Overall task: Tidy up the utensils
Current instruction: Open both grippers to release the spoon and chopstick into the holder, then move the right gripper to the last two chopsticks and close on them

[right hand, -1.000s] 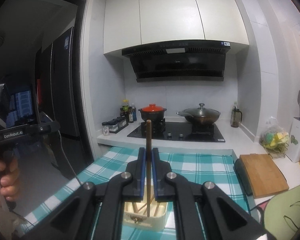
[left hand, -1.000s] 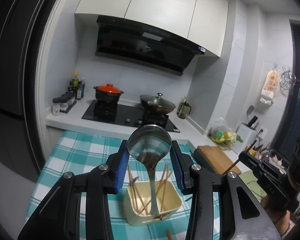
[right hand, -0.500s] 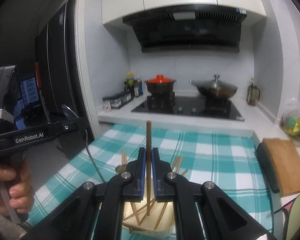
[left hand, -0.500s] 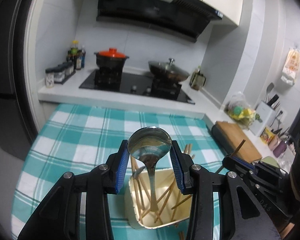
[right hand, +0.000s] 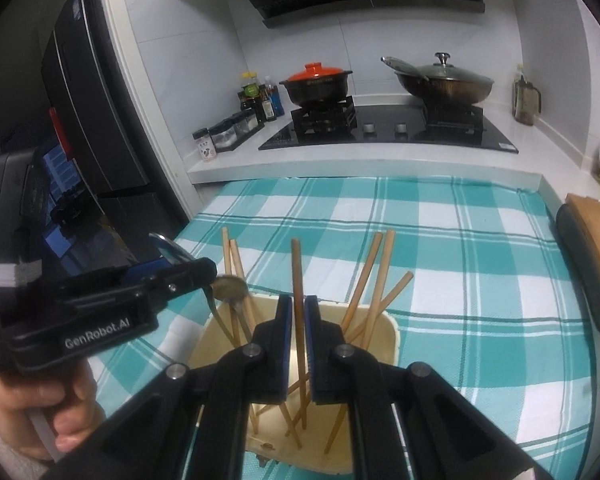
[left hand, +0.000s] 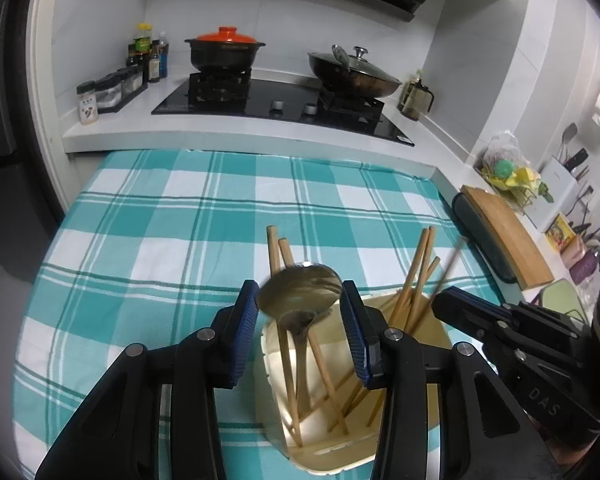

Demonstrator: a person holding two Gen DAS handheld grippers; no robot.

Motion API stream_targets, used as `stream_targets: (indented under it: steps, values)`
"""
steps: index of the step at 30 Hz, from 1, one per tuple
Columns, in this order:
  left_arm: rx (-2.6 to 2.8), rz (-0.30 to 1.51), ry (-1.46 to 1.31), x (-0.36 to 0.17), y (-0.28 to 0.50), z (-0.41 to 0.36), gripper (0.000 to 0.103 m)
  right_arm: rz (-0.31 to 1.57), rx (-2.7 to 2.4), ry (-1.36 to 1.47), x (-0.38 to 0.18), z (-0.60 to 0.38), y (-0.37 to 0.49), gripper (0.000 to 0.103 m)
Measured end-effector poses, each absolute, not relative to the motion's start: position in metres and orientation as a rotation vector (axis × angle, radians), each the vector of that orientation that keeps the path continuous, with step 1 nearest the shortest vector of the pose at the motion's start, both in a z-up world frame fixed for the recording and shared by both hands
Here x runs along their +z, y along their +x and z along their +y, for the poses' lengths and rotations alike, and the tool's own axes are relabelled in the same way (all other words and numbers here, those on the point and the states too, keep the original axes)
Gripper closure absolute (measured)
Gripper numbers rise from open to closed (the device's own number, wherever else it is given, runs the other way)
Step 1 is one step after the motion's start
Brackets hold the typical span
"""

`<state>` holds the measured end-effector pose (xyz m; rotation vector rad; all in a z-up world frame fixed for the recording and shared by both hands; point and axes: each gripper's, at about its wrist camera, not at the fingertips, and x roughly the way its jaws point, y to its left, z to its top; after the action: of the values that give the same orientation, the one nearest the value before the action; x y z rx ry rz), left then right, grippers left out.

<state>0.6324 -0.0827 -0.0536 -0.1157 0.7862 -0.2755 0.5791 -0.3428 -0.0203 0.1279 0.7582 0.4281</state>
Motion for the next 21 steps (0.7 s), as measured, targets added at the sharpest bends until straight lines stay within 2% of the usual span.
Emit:
stream_targets:
  steps: [7, 8, 9, 11, 13, 16, 21]
  values:
    - [-0.291, 0.738, -0.045, -0.026, 0.584, -0.065, 0.03, 0.784, 0.366, 0.138, -0.009, -0.353, 0.575, 0.096]
    - [-0.296, 0.735, -0.017, -0.023, 0.572, -0.063, 0.029, 0.781, 0.365, 0.135, -0.005, -0.357, 0.567, 0.089]
    - [-0.302, 0.735, 0.011, -0.022, 0.559, -0.06, 0.025, 0.778, 0.364, 0.127, -0.001, -0.362, 0.559, 0.071]
    - [-0.314, 0.745, 0.068, -0.024, 0.533, -0.055, 0.02, 0.755, 0.348, 0.102, 0.006, -0.372, 0.534, 0.047]
    - [-0.326, 0.766, 0.11, -0.033, 0.502, -0.05, 0.014, 0.724, 0.344, 0.059, 0.01, -0.383, 0.502, 0.046]
    - [-0.332, 0.825, 0.109, -0.063, 0.456, -0.041, 0.012, 0.734, 0.325, 0.001, 0.001, -0.399, 0.456, 0.046]
    - [-0.352, 0.974, -0.042, -0.14, 0.395, -0.045, 0.012, 0.815, 0.265, 0.035, -0.062, -0.425, 0.371, 0.046]
